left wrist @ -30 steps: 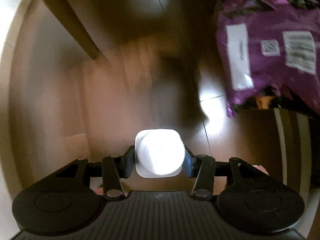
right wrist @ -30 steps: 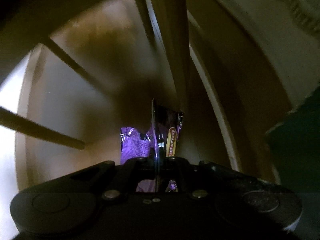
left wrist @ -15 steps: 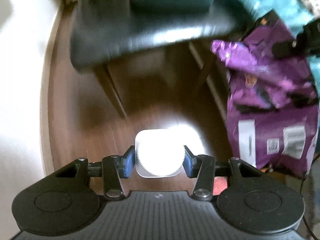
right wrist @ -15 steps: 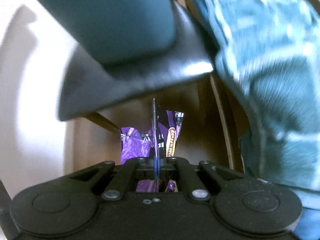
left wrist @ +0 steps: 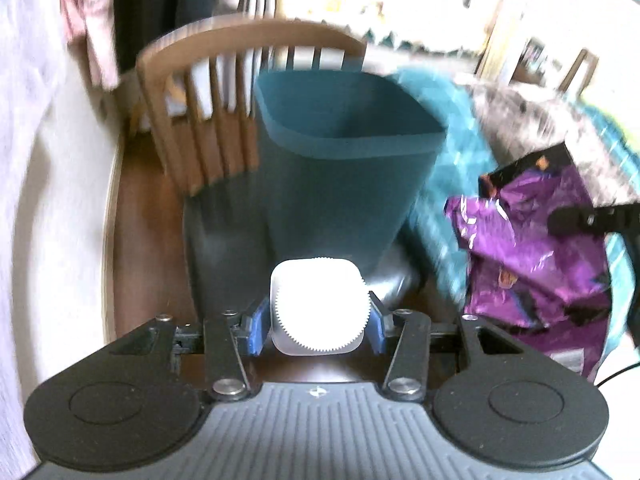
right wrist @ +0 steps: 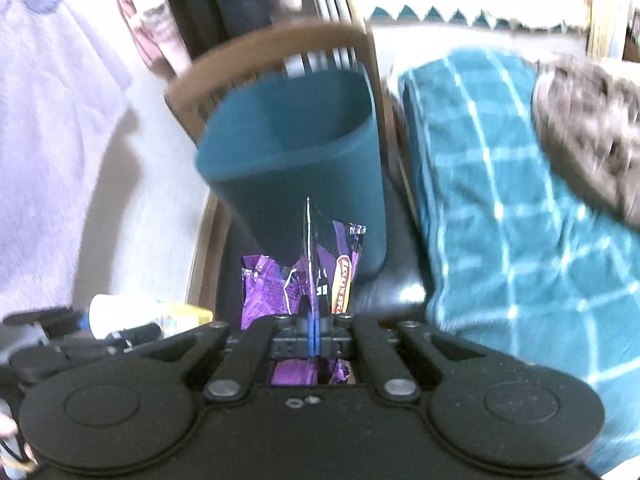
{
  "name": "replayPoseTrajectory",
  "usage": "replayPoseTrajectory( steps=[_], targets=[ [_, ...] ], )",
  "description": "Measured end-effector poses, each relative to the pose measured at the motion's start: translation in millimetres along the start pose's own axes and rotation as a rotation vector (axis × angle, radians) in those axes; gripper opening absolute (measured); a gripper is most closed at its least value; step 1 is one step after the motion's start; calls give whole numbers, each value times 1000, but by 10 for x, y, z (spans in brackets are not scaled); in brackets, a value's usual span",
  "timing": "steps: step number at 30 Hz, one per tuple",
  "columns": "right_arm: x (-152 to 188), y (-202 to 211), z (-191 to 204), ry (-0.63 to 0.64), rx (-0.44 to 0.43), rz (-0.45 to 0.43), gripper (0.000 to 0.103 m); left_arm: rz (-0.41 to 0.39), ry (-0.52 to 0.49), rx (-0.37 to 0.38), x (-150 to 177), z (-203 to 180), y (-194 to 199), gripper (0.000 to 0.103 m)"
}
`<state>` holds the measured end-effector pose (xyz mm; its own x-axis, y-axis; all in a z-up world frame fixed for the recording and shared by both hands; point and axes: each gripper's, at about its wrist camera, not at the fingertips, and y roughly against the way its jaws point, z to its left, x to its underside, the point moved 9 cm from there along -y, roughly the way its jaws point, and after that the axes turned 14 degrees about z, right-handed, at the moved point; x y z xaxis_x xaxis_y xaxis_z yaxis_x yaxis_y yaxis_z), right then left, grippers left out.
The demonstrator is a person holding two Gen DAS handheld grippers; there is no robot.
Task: Collect trash
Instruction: 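Lift the white bottle and purple chip bag up over the wastebasket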
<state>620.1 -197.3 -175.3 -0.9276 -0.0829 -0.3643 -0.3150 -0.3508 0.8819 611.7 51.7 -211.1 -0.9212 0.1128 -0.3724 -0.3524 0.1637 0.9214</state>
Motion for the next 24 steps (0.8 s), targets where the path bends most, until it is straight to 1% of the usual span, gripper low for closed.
replayPoseTrajectory(
  steps=[1, 2, 5, 9, 12, 15, 18, 21, 24],
  targets=[
    [-68, 111, 33, 6, 4, -19, 1, -23, -12, 14, -117, -16, 120, 47],
    [-172, 245, 80, 19, 8, -45, 1, -42, -23, 20, -228, -40, 138, 47],
    [-447, 543, 178, 43, 31, -116, 1, -99, -68, 43, -535, -111, 364, 47],
    [-828, 759, 300, 55, 50, -207, 1, -125, -97, 80, -878, -170, 585, 47],
    [-1126, 895, 435, 76, 57, -283, 1, -134, -113, 90, -1169, -148, 662, 47],
    [-1451, 886, 481, 86, 53, -334, 1, -144, -118, 68, -1400, -115, 635, 47],
    [-1776, 821, 527, 115, 49, -356, 1, -137, -94, 64, -1666, -68, 510, 47],
    [-2120, 674, 481, 130, 26, -362, 1, -117, -55, 47, -1922, -25, 332, 47],
    [-2442, 442, 371, 140, -6, -350, 1, -73, -10, 47, -2150, -13, 93, 47]
  ],
)
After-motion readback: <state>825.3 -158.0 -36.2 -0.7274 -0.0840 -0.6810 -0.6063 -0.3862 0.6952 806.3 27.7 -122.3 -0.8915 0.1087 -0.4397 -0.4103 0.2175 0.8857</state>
